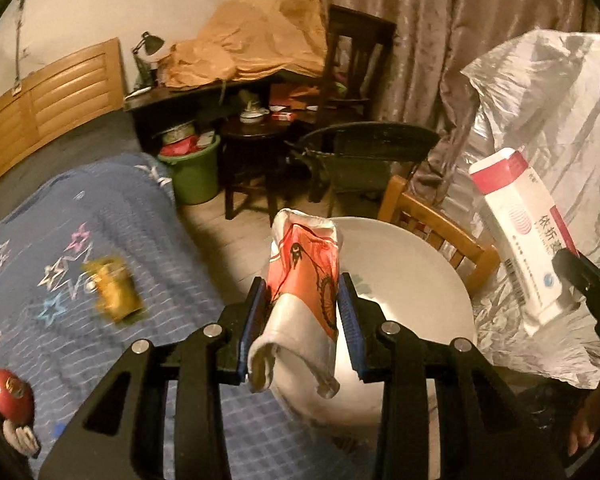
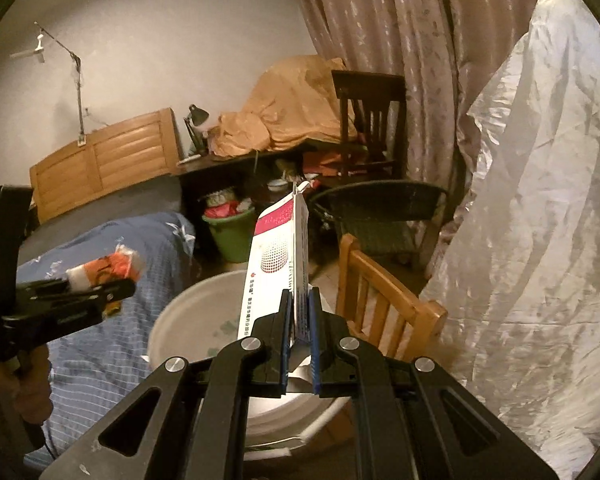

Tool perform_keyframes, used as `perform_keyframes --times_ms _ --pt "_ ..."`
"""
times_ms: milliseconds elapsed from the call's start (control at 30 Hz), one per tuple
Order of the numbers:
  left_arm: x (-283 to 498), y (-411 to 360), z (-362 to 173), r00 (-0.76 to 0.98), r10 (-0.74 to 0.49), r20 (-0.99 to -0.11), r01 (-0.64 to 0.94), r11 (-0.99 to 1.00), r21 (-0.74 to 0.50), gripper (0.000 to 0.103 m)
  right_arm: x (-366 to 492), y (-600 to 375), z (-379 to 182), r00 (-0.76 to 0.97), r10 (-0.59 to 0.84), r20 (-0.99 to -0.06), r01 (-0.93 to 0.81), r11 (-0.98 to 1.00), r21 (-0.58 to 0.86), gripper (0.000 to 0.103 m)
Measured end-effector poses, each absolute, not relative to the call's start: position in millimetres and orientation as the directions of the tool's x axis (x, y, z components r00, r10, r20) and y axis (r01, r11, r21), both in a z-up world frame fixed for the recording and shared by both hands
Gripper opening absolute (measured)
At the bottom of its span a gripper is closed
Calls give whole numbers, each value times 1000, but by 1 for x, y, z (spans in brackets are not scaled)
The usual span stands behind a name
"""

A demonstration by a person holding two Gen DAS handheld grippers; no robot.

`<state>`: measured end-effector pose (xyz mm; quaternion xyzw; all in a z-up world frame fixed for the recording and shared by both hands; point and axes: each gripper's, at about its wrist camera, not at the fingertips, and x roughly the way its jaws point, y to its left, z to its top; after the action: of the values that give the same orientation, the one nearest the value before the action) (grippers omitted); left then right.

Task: Collect trash
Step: 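Carry the paper cup and medicine box over the white bucket with both tools, then open both tools to drop the cup and box into the bucket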

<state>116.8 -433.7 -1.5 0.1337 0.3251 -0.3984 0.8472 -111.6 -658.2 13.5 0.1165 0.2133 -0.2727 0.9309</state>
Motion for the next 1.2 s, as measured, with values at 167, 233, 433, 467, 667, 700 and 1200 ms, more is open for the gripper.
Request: perform_keyframes --times_ms 167,233,433,467,667,700,1200 --pt "110 -454 -18 475 -573 -668 775 632 9 35 -103 -659 3 749 -453 -484 559 824 94 9" --pt "107 -458 -22 483 -568 -667 777 630 26 35 -101 -659 -1 747 -449 -491 558 824 94 9" --pt "110 -461 -25 491 -574 -655 775 632 26 36 -92 -657 -6 749 -437 -498 547 832 94 9" --pt "109 -460 -25 492 -576 -653 776 631 28 36 -91 -655 -6 750 -435 -498 544 834 92 9" --pt "110 -463 -28 489 -576 -655 778 627 30 36 -82 -649 -8 755 -424 -500 531 843 87 9" --pt "110 -463 -28 489 -576 -655 778 628 28 36 -80 -648 -9 755 -422 -501 530 844 87 9" --pt "113 -468 -33 495 -575 -652 775 631 31 62 -57 -648 -16 744 -453 -491 550 832 66 39"
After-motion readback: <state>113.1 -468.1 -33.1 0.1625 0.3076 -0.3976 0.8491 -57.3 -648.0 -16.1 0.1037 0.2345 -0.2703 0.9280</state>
